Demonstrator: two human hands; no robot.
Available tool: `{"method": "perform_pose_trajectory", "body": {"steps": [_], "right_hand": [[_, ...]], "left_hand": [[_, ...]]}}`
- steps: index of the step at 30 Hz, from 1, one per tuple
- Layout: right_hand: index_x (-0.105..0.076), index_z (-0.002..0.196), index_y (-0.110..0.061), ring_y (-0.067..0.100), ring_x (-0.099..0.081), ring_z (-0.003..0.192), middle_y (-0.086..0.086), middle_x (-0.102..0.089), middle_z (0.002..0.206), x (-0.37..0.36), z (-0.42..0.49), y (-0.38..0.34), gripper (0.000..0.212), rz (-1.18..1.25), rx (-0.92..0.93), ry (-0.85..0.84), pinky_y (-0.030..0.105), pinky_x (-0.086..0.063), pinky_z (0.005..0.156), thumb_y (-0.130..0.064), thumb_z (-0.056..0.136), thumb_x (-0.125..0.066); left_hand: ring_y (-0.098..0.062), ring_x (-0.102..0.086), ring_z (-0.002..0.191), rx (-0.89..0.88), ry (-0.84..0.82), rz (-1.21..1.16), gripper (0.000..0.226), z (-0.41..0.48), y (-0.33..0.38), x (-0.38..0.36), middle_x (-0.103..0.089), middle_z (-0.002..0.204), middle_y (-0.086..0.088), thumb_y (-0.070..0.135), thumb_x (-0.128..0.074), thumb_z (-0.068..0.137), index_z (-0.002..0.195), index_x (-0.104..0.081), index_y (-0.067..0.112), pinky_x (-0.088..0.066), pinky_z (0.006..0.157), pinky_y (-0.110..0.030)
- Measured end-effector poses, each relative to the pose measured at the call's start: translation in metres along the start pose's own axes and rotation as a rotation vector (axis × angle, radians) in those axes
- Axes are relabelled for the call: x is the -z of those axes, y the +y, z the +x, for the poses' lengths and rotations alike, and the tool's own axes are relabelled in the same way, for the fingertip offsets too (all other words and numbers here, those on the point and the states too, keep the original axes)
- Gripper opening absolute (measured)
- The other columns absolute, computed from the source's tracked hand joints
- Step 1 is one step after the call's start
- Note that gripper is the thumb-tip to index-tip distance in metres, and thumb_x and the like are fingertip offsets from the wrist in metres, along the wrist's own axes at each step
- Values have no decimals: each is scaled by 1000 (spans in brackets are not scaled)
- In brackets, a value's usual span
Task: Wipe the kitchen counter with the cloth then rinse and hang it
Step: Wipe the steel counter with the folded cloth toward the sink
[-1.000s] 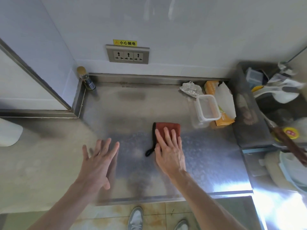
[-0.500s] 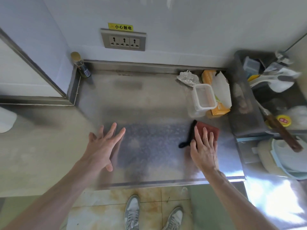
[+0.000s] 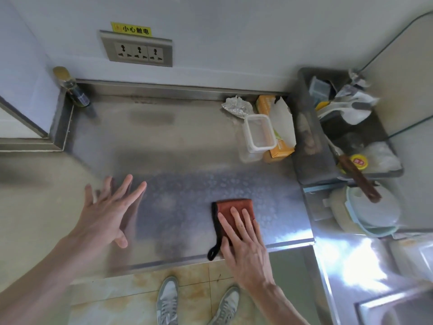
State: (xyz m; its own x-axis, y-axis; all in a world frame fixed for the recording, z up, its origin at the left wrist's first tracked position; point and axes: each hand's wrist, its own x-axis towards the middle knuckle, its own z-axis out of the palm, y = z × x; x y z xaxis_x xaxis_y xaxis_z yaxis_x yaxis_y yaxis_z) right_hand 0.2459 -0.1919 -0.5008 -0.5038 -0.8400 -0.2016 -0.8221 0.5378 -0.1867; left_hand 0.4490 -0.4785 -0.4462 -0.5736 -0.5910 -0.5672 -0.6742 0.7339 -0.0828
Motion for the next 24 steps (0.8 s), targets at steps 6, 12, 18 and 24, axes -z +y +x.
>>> {"method": "perform_pose_trajectory", "body": {"steps": [6,12,18,24], "right_hand": [[-25,164,-24,31,-10,161,7,-19,172,15,-12,113,61,-37,-260,-26,54,-15,129,-39,105,-22],[-7,166,-32,32,-3,162,6,-8,175,26,67,58,73,81,-443,54,48,4,131,-47,96,-6],[-9,166,-39,25,0,163,-2,-8,175,2,83,-76,62,58,-43,30,48,-1,132,-43,106,-27],[-27,162,-38,24,-19,160,-2,-25,171,9,41,-24,63,35,34,7,52,-24,128,-47,101,-35]], "left_hand": [[-37,9,157,-16,18,25,161,1,2,-1,16,172,-3,56,-93,50,157,25,33,-11,120,-65],[-39,7,155,-14,15,-8,164,5,2,-6,17,171,-1,52,-96,46,156,25,37,-16,117,-67],[-41,7,153,-56,15,-140,154,10,-11,-20,26,168,7,49,-95,51,155,18,50,-34,105,-62],[-37,-8,158,-204,212,-271,98,-22,-38,-65,-4,173,3,61,-71,80,160,-18,44,-25,114,-71]]}}
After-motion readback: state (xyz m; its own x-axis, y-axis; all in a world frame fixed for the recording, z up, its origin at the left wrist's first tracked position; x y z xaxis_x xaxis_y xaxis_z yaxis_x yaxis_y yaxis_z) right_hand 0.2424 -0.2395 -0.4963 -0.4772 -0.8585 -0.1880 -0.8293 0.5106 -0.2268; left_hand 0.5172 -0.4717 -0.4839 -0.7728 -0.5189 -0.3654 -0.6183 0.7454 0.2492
